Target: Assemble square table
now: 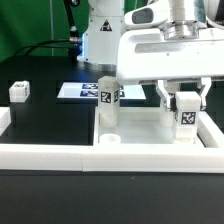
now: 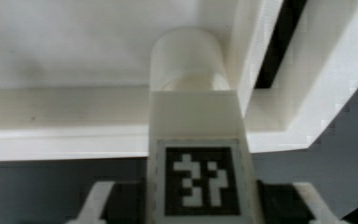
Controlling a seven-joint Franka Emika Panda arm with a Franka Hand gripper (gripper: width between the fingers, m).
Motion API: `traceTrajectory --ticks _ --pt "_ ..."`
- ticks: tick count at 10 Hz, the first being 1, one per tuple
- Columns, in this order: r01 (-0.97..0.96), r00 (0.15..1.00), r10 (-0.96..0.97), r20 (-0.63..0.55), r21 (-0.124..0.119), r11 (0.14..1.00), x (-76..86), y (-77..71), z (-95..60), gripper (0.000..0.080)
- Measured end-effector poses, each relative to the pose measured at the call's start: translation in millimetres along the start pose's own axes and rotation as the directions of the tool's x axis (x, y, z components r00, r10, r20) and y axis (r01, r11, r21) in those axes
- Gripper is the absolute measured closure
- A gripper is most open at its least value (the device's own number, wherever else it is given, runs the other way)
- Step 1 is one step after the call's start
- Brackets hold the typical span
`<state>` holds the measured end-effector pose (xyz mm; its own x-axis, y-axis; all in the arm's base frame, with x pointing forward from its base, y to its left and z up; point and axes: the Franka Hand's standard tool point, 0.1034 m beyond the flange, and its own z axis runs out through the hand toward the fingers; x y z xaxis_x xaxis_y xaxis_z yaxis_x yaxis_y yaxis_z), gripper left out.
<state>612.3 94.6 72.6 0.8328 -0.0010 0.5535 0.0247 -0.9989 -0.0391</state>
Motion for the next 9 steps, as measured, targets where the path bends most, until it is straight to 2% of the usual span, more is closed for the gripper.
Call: traceTrajectory --ticks 1,2,3,4,5,9 --pt "0.000 1.000 0.000 0.008 0.002 1.000 -1.9 -0.4 0.9 0.0469" --pt "0.000 1.000 0.000 0.009 0.002 1.000 -2.0 -0.3 0.9 0.0284" --pt "0.000 1.000 0.000 0.009 0.002 1.000 -2.3 -0.3 1.1 0.0193" --pt "0.000 1.000 0.000 0.010 0.002 1.000 -2.6 -0.3 1.2 0.0193" --pt "0.000 1.000 0.000 0.010 0.002 1.000 -2.8 -0.2 1.3 0.0158" --pt "0.000 1.000 0.000 0.011 0.002 1.000 -3.2 -0.2 1.5 0.0151"
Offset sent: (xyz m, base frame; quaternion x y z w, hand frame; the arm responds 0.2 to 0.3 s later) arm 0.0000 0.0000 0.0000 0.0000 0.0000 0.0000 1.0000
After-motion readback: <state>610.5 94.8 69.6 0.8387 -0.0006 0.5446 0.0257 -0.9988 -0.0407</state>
